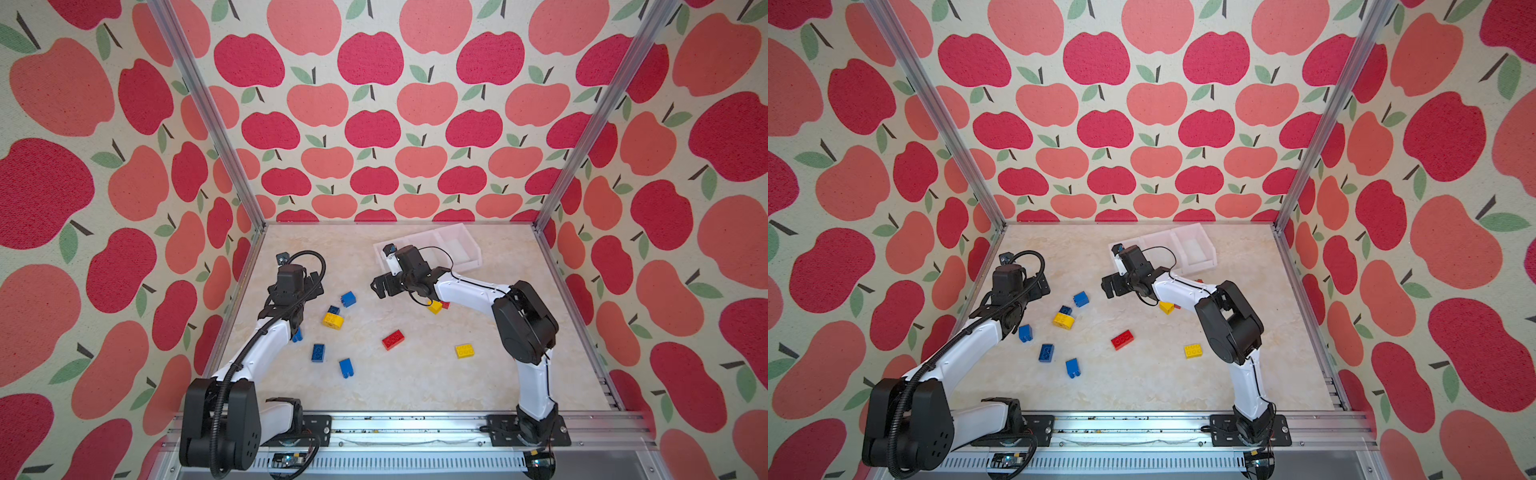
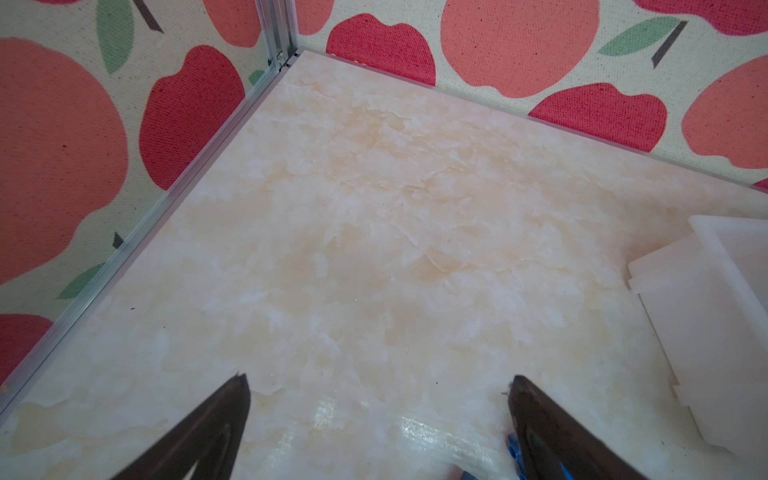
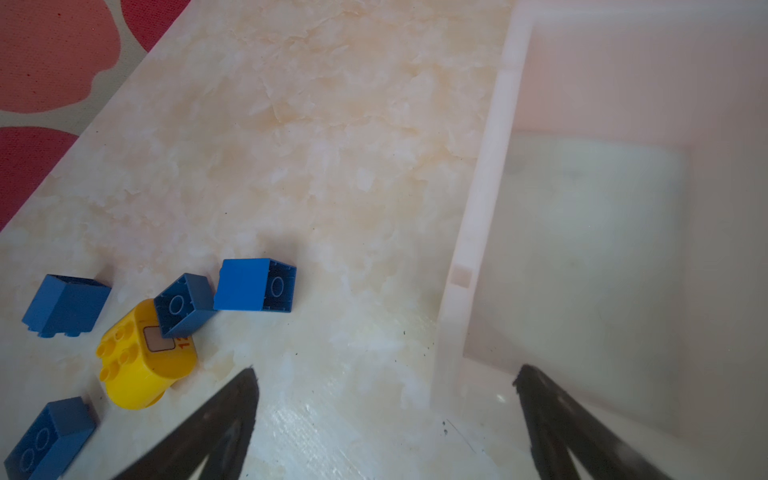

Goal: Sort the legos into containers by color

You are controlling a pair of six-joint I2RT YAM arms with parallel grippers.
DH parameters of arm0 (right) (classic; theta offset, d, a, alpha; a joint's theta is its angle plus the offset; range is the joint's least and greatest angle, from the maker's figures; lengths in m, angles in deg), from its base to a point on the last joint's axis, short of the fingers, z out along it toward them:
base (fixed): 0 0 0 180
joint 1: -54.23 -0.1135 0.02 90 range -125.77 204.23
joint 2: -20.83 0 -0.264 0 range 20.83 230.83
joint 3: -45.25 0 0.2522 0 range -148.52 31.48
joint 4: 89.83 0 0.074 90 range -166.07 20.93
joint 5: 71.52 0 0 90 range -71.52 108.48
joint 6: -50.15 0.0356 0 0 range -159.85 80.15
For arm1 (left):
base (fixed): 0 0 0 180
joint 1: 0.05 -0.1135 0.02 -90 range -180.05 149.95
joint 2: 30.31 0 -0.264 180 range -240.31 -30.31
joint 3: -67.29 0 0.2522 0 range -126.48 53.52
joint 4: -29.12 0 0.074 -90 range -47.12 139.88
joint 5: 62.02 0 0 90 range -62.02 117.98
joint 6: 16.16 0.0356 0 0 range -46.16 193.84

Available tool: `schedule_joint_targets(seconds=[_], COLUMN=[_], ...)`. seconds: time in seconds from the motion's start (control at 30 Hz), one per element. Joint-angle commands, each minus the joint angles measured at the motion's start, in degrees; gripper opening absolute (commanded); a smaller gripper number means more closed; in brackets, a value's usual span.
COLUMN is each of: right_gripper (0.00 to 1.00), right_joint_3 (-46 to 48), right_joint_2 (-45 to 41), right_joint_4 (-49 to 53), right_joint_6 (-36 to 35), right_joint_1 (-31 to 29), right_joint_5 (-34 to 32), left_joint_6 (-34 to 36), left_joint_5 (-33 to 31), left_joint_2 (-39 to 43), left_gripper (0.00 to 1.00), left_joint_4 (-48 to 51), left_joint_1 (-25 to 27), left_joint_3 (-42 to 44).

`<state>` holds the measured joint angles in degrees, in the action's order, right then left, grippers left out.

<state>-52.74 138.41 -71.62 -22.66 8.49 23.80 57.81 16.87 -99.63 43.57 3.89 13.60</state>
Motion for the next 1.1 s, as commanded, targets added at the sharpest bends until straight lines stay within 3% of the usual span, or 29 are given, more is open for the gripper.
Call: schedule_joint_targets(seconds=[0.0, 0.5, 0.7, 0.8, 1.07], right_gripper=[0.99, 0.99, 0.99, 0.99, 0.94], right_joint_3=[-2.9, -12.2, -19.4, -21.2, -16.4], right_joint_2=[2.2, 10.7, 14.4, 12.8, 1.1], right_joint_4=[1.5, -3.4, 0.0, 4.2, 16.8], right_joint_6=[3.7, 10.6, 9.4, 6.3, -4.5], right_joint_1=[0.1, -0.2, -0.6, -0.5, 2.7], right_joint_5=[4.5, 15.0, 16.8, 14.8, -1.8], left_joint_6=[-1.2, -1.7, -2.5, -2.8, -2.9], left_joint_5=[1.0, 1.7, 2.3, 2.6, 2.6], left_joint_2=[1.2, 0.5, 0.3, 0.0, -0.6], left_gripper=[0.99, 0.99, 0.99, 0.99, 0.99], left_joint_4=[2.5, 3.1, 3.0, 3.1, 2.8], left_joint_1=[-0.6, -1.2, -1.2, -1.0, 0.2], left_joint_3=[1.0, -0.3, -0.3, -0.6, -1.4])
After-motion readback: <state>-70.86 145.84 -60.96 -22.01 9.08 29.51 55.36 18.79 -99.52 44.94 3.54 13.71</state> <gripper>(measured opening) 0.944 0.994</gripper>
